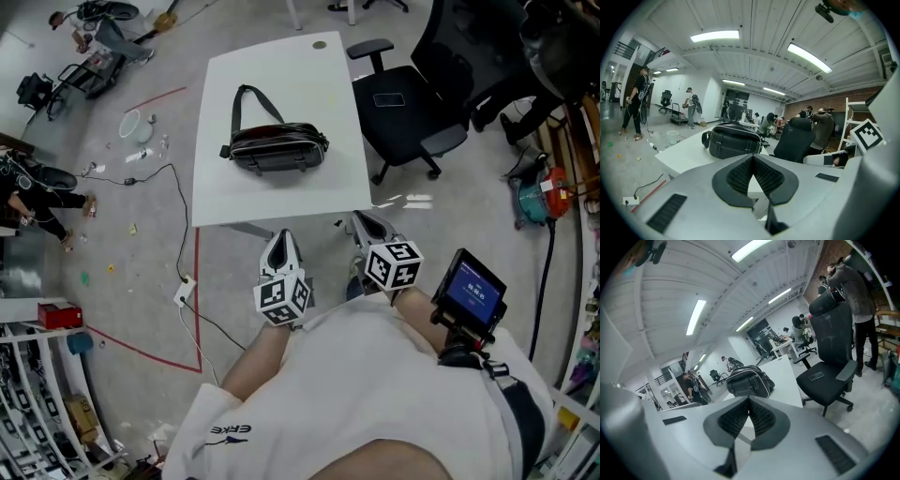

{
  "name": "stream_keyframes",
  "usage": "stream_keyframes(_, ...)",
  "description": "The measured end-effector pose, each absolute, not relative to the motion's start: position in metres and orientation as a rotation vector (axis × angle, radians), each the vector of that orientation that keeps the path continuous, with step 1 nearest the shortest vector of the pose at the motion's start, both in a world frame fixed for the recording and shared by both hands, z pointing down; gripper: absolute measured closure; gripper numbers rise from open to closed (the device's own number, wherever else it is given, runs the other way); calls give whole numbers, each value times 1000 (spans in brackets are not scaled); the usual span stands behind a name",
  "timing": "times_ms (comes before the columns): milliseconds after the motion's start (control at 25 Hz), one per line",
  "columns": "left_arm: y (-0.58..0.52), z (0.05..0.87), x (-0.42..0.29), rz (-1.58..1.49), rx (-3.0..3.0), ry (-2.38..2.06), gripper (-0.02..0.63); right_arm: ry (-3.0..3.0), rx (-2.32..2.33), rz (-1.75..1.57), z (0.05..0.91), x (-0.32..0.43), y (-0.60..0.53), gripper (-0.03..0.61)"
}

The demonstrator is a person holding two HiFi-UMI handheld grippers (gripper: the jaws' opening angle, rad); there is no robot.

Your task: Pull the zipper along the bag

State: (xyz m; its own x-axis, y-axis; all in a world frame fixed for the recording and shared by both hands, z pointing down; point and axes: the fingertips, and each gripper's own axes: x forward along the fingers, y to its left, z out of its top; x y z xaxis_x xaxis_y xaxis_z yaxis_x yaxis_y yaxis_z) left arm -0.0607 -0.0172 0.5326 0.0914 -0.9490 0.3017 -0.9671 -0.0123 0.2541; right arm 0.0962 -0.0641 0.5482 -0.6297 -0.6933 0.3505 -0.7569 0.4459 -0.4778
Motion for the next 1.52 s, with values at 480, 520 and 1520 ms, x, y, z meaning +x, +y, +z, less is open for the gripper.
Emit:
stream_keyframes(480, -110, 533, -81, 76, 1905, -1991, 611, -2597, 1208, 1005, 565, 93, -166, 575)
stream_keyframes(520, -118, 535, -87, 80, 1896, -1998, 611, -2593, 1208, 1014, 570, 90, -174, 575)
stream_keyframes(1520, -222, 511, -179, 184, 1934, -2056, 611, -2461, 1168, 534, 597, 54, -258, 574)
